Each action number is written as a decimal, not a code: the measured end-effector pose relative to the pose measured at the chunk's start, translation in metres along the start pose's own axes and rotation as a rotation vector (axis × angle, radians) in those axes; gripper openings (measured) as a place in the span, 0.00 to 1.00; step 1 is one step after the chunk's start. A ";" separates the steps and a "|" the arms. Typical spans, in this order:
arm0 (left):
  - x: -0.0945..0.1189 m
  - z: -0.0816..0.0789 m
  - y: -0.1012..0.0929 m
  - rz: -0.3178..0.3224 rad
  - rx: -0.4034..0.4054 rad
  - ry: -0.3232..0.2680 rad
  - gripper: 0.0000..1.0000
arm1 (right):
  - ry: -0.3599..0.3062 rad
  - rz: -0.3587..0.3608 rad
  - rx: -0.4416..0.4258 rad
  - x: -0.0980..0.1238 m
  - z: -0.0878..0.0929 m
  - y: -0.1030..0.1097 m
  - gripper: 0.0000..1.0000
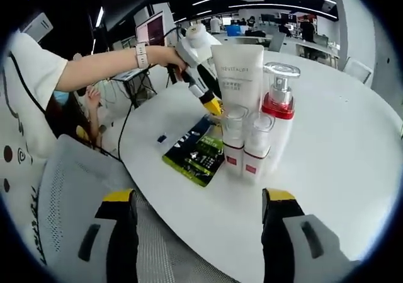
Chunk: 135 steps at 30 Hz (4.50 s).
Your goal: Arrange the skincare products in the storage area until every visible bottle or jar stands upright without overlapping.
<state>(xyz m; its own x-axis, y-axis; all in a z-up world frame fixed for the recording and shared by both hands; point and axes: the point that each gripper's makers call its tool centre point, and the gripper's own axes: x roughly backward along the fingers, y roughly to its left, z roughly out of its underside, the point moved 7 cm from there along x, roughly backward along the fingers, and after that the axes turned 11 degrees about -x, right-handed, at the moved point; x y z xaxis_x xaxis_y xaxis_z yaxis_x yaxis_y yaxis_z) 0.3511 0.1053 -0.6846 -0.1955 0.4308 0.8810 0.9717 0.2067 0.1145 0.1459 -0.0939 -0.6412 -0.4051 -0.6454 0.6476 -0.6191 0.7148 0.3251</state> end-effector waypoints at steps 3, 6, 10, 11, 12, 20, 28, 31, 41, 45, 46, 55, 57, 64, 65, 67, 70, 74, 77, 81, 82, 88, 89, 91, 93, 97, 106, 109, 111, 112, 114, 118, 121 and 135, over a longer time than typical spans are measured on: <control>0.001 -0.001 0.004 -0.011 0.000 -0.011 0.32 | 0.004 -0.027 0.000 -0.003 0.000 0.004 0.79; 0.005 -0.001 0.002 -0.020 -0.004 -0.020 0.32 | 0.003 -0.048 0.005 -0.005 0.001 0.008 0.76; 0.010 0.003 -0.010 -0.027 -0.012 -0.028 0.31 | 0.000 -0.066 -0.006 -0.008 0.001 0.010 0.76; 0.012 0.002 -0.011 -0.030 -0.013 -0.030 0.31 | 0.000 -0.071 -0.010 -0.008 0.001 0.011 0.75; 0.014 0.002 -0.012 -0.032 -0.012 -0.032 0.31 | -0.006 -0.076 -0.014 -0.008 0.002 0.011 0.74; 0.034 -0.002 -0.042 -0.053 -0.038 -0.058 0.31 | -0.028 -0.101 -0.031 -0.009 0.003 0.014 0.66; 0.042 0.000 -0.065 -0.064 -0.047 -0.077 0.31 | -0.053 -0.126 -0.051 -0.010 0.000 0.019 0.59; 0.048 -0.001 -0.075 -0.070 -0.054 -0.087 0.31 | -0.053 -0.131 -0.051 -0.011 0.000 0.021 0.58; 0.059 -0.003 -0.098 -0.089 -0.075 -0.124 0.31 | -0.083 -0.152 -0.049 -0.012 -0.004 0.026 0.43; 0.065 -0.005 -0.108 -0.107 -0.086 -0.129 0.31 | -0.091 -0.163 -0.042 -0.013 -0.006 0.028 0.41; 0.068 -0.007 -0.112 -0.110 -0.088 -0.137 0.31 | -0.087 -0.168 -0.040 -0.014 -0.005 0.028 0.41; 0.081 -0.022 -0.129 -0.138 -0.135 -0.184 0.31 | -0.102 -0.200 -0.047 -0.014 -0.008 0.032 0.36; 0.083 -0.025 -0.133 -0.135 -0.141 -0.192 0.31 | -0.110 -0.203 -0.052 -0.014 -0.009 0.032 0.34; 0.087 -0.031 -0.149 -0.133 -0.180 -0.197 0.31 | -0.139 -0.216 -0.075 -0.009 -0.014 0.029 0.32; 0.087 -0.032 -0.151 -0.130 -0.185 -0.199 0.31 | -0.141 -0.218 -0.076 -0.009 -0.014 0.029 0.33; 0.088 -0.034 -0.156 -0.124 -0.187 -0.204 0.31 | -0.142 -0.219 -0.079 -0.010 -0.015 0.030 0.33; 0.089 -0.037 -0.162 -0.119 -0.200 -0.210 0.31 | -0.148 -0.231 -0.088 -0.010 -0.017 0.031 0.33; 0.091 -0.041 -0.169 -0.115 -0.220 -0.214 0.31 | -0.163 -0.238 -0.100 -0.010 -0.019 0.032 0.31; 0.092 -0.044 -0.173 -0.115 -0.230 -0.219 0.31 | -0.172 -0.241 -0.115 -0.010 -0.021 0.029 0.30; 0.091 -0.048 -0.181 -0.104 -0.247 -0.227 0.31 | -0.173 -0.251 -0.125 -0.012 -0.022 0.029 0.30; 0.091 -0.049 -0.184 -0.102 -0.251 -0.226 0.31 | -0.175 -0.252 -0.129 -0.012 -0.022 0.028 0.29; 0.093 -0.053 -0.190 -0.114 -0.272 -0.241 0.31 | -0.178 -0.278 -0.182 -0.017 -0.021 0.028 0.26; 0.093 -0.054 -0.190 -0.118 -0.281 -0.241 0.31 | -0.179 -0.281 -0.189 -0.018 -0.021 0.028 0.25; 0.094 -0.055 -0.191 -0.126 -0.293 -0.239 0.31 | -0.184 -0.297 -0.212 -0.018 -0.021 0.028 0.24; 0.095 -0.055 -0.190 -0.130 -0.291 -0.240 0.31 | -0.190 -0.309 -0.242 -0.019 -0.022 0.026 0.22; 0.095 -0.057 -0.191 -0.129 -0.300 -0.252 0.31 | -0.193 -0.329 -0.277 -0.019 -0.022 0.026 0.16; 0.093 -0.059 -0.192 -0.128 -0.311 -0.259 0.32 | -0.197 -0.353 -0.320 -0.018 -0.024 0.030 0.05; 0.093 -0.059 -0.193 -0.125 -0.311 -0.258 0.33 | -0.186 -0.355 -0.332 -0.018 -0.023 0.030 0.02; 0.093 -0.059 -0.194 -0.124 -0.311 -0.256 0.34 | -0.187 -0.352 -0.335 -0.018 -0.023 0.030 0.01; 0.093 -0.059 -0.193 -0.124 -0.310 -0.256 0.34 | -0.187 -0.354 -0.337 -0.018 -0.023 0.030 0.01; 0.093 -0.058 -0.193 -0.116 -0.298 -0.259 0.35 | -0.185 -0.357 -0.336 -0.018 -0.023 0.031 0.01; 0.093 -0.058 -0.193 -0.109 -0.299 -0.263 0.36 | -0.189 -0.355 -0.323 -0.018 -0.023 0.034 0.01; 0.095 -0.055 -0.192 -0.108 -0.294 -0.257 0.34 | -0.190 -0.339 -0.306 -0.017 -0.023 0.035 0.01; 0.107 -0.040 -0.178 -0.124 -0.234 -0.269 0.19 | -0.134 -0.334 -0.014 -0.023 -0.026 0.048 0.01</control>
<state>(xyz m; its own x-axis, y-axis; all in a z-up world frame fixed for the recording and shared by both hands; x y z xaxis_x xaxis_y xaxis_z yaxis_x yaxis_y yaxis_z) 0.1622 0.0790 -0.5924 -0.3113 0.6370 0.7053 0.9363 0.0786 0.3422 0.1434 -0.0372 -0.6226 -0.2669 -0.8729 0.4084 -0.7235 0.4614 0.5134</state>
